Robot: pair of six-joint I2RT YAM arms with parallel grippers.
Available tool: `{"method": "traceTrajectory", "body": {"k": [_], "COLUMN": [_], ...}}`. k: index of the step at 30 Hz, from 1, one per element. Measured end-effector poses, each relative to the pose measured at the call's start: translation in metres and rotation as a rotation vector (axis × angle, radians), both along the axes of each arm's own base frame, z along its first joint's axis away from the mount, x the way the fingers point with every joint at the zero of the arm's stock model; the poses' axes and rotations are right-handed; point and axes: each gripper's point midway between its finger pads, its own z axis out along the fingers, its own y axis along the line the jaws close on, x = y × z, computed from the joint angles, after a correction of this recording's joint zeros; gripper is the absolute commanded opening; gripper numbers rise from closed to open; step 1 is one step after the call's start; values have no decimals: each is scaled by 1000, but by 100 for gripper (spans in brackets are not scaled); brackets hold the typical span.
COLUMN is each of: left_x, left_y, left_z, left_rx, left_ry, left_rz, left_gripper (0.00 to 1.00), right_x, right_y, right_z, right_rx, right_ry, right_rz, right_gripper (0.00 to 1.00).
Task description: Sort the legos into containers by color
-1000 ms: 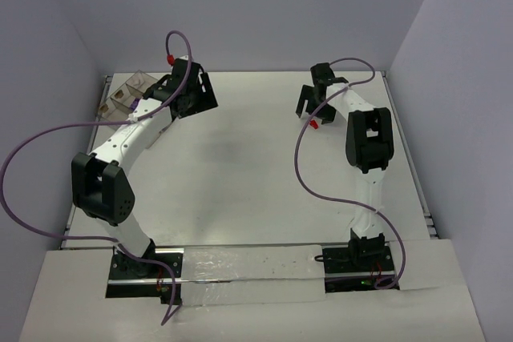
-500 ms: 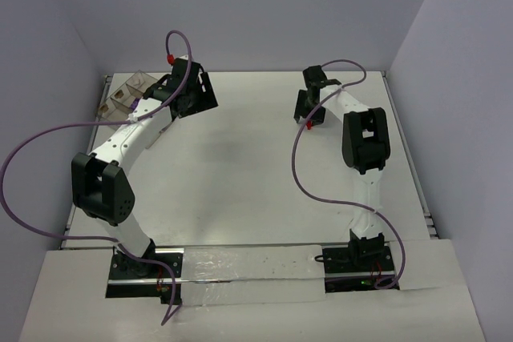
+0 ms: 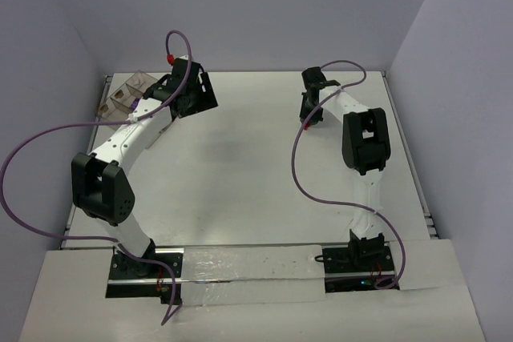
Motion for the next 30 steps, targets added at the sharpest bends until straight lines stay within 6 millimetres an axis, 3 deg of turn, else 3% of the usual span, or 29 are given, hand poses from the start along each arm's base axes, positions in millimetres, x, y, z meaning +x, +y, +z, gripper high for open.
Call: {"method": "traceTrajectory", "body": {"k": [5,12,17,21,30], "left_x": [-1,-9,-30,-43,-38], "left_y": [-4,-34,-58,-64,-76], "left_z": [0,-1,-33,-49,-40], "left_rx": [-14,-130,-224,-255,-307], "left_ry": [5,26,98,145,104], "left_rz": [-16,-146,-236,-264,-307], "left_gripper": [80,83,82,82,82], "right_x": [-13,-26,-35,-37,-42], "right_y": [18,74,101,114,130], "right_z": [10,58,84,89,89], "right_rx": [17,155,299,362,454], "right_ry": [-7,-94,-134,-135,-109], "right_rz": [42,142,152,149,101], "right_gripper": [9,11,11,12,13]}}
